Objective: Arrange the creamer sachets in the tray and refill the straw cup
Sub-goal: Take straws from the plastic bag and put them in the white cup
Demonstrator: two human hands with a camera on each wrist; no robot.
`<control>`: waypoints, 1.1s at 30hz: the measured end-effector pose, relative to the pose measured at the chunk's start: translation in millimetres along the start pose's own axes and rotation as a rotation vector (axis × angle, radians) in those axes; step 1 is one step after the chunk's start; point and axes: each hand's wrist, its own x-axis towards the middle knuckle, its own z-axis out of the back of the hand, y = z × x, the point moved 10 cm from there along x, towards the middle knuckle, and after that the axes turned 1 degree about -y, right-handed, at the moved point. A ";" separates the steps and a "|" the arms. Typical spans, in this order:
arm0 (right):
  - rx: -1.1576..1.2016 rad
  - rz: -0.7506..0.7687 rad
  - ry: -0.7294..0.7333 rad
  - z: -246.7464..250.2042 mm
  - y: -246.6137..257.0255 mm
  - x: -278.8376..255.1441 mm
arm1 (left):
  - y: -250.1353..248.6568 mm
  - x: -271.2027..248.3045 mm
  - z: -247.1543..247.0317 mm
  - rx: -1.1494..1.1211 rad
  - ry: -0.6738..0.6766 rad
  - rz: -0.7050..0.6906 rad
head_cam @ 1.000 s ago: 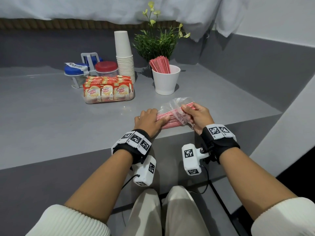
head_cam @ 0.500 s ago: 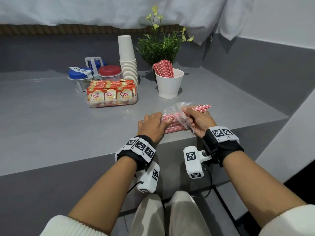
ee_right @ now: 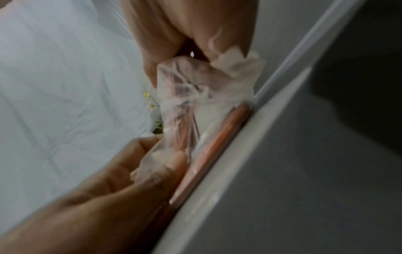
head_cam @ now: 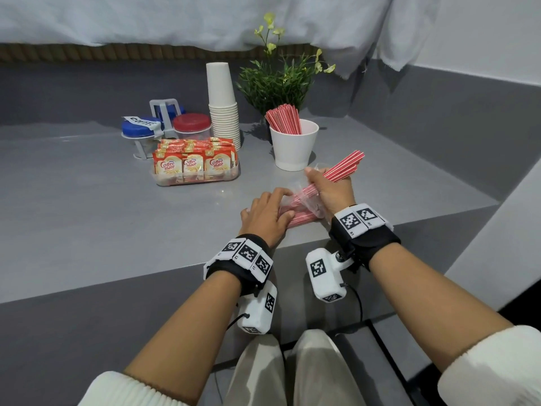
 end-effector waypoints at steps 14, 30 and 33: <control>-0.092 0.133 -0.109 -6.0 36.4 3.6 | 8.4 1.2 0.6 0.219 -0.029 0.064; -0.170 0.098 -0.128 14.8 5.1 8.8 | 0.1 0.3 -6.1 0.220 0.026 -0.025; -0.148 0.111 -0.140 15.4 6.9 12.4 | 1.1 1.0 -6.6 0.214 0.033 -0.017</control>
